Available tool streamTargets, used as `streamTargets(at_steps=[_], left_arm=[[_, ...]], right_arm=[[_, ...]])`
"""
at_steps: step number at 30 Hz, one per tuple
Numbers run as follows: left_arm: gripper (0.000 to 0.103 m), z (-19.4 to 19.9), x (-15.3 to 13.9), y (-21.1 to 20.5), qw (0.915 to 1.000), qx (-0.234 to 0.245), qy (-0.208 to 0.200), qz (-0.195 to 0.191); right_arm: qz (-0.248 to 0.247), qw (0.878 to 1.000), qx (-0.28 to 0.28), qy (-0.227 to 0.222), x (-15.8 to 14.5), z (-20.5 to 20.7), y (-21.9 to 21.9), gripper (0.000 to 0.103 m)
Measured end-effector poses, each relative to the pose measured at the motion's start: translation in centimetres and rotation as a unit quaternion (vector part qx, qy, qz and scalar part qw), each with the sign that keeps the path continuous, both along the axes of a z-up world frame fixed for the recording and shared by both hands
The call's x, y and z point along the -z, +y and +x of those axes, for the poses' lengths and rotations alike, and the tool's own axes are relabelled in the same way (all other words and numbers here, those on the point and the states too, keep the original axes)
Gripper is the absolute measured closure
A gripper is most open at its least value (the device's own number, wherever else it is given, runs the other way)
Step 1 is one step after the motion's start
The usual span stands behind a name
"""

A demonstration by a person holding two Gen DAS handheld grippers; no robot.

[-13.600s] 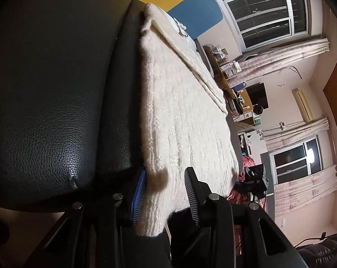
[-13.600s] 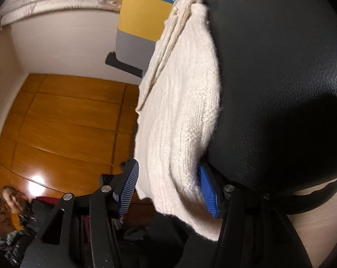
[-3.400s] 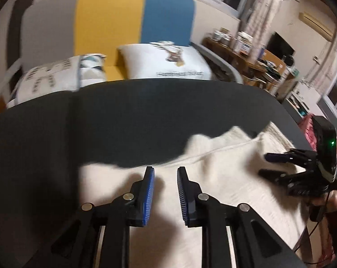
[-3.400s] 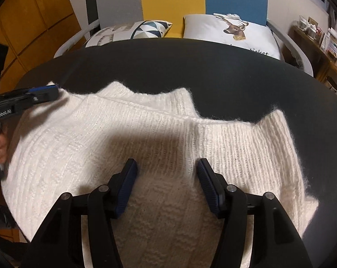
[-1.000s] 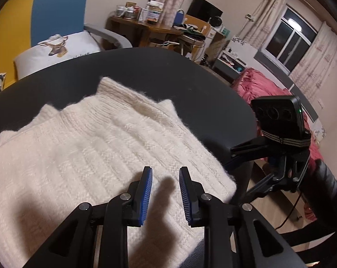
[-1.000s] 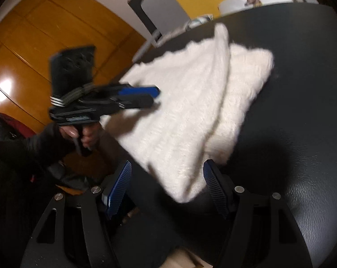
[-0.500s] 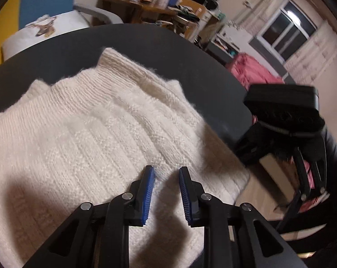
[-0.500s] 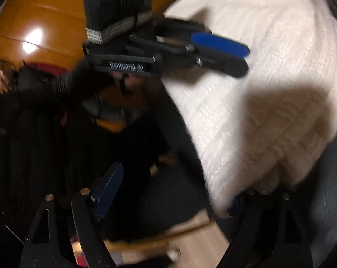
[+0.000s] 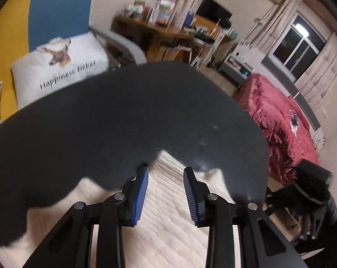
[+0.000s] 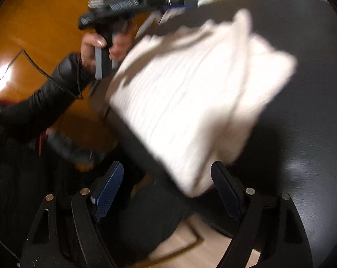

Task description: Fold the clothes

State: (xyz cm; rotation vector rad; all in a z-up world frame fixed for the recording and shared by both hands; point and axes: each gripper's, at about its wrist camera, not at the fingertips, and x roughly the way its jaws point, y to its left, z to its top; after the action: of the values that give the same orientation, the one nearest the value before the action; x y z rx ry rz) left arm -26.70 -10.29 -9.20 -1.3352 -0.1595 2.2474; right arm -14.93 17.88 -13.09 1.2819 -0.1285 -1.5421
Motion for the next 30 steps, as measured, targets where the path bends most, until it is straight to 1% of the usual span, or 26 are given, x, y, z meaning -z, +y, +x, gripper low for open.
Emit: streamTargets(at_steps=[1,3,4,7,10,12,13,14,15,16,17,18,19,21,22,23,24,25,27,28,29,30], left_arm=[[0.069,-1.0,0.6,0.4,0.9998,0.015,-0.01,-0.001],[0.068,-2.6,1.7,0.9,0.9994,0.019,-0.028,-0.007],[0.068,-3.4,2.3,1.2,0.9986,0.028,-0.044,0.005],[0.066,-4.7,3.3,1.5,0.9967,0.04,-0.067,0.023],[0.068,-5.5,4.3,1.5,0.9941,0.04,-0.094,0.039],[0.072,-5.7,4.7,1.3,0.9922,0.037,-0.109,0.047],[0.088,-5.6,4.5,1.2,0.9929,0.039,-0.103,0.045],[0.099,-5.1,4.3,1.2,0.9938,0.043,-0.092,0.044],[0.098,-4.7,3.7,1.3,0.9942,0.049,-0.081,0.05],[0.098,-4.4,3.0,1.4,0.9943,0.056,-0.07,0.058],[0.099,-3.9,2.0,1.5,0.9939,0.062,-0.057,0.071],[0.099,-3.6,1.1,1.7,0.9936,0.066,-0.044,0.08],[0.099,-3.4,0.3,1.8,0.9931,0.069,-0.032,0.089],[0.099,-3.9,-0.3,2.3,0.9944,0.059,-0.024,0.085],[0.099,-4.5,-0.2,2.6,0.9953,0.048,-0.026,0.08],[0.098,-5.1,0.3,3.1,0.9965,0.035,-0.033,0.068],[0.095,-5.7,0.9,3.6,0.9974,0.021,-0.041,0.055],[0.082,-6.3,1.9,4.2,0.9978,0.01,-0.054,0.038],[0.082,-7.1,4.0,4.7,0.9967,-0.018,-0.079,0.001],[0.082,-7.0,4.5,4.6,0.9961,-0.028,-0.084,-0.005],[0.082,-6.6,4.5,4.1,0.9958,-0.037,-0.083,0.007],[0.081,-6.1,4.2,3.4,0.9953,-0.047,-0.081,0.025]], right_arm=[[-0.009,1.0,0.017,0.009,-0.2,0.0,0.2,0.019],[-0.023,0.998,0.044,0.025,-0.5,0.0,0.4,0.019],[-0.031,0.997,0.058,0.032,-0.7,0.0,0.5,0.019],[-0.042,0.994,0.089,0.051,-0.7,0.4,0.2,0.019],[-0.047,0.992,0.103,0.048,-0.1,1.4,-0.6,0.019],[-0.045,0.992,0.108,0.044,0.3,1.4,-0.8,0.019],[-0.044,0.992,0.108,0.042,0.4,1.5,-1.3,0.021],[-0.042,0.992,0.108,0.039,0.6,1.5,-1.8,0.032],[-0.032,0.992,0.112,0.044,0.8,1.6,-2.1,0.052],[-0.017,0.991,0.118,0.052,1.0,1.6,-2.4,0.064],[-0.006,0.991,0.125,0.052,1.3,1.6,-2.5,0.084],[0.0,0.99,0.128,0.051,1.6,1.8,-2.6,0.087],[0.002,0.99,0.128,0.052,1.7,2.1,-2.7,0.087],[0.008,0.99,0.129,0.056,1.7,2.8,-2.7,0.087],[0.012,0.99,0.131,0.057,1.8,3.1,-2.8,0.087],[0.015,0.989,0.133,0.057,2.0,3.3,-2.7,0.087],[0.018,0.989,0.139,0.054,2.3,3.5,-2.6,0.087],[0.021,0.988,0.146,0.048,2.7,3.5,-2.5,0.087],[0.021,0.987,0.156,0.041,3.4,3.6,-2.3,0.087],[0.023,0.986,0.159,0.043,3.6,3.7,-2.4,0.087],[0.026,0.985,0.164,0.043,3.8,3.7,-2.7,0.09],[0.023,0.984,0.171,0.039,3.9,3.6,-2.6,0.091]])
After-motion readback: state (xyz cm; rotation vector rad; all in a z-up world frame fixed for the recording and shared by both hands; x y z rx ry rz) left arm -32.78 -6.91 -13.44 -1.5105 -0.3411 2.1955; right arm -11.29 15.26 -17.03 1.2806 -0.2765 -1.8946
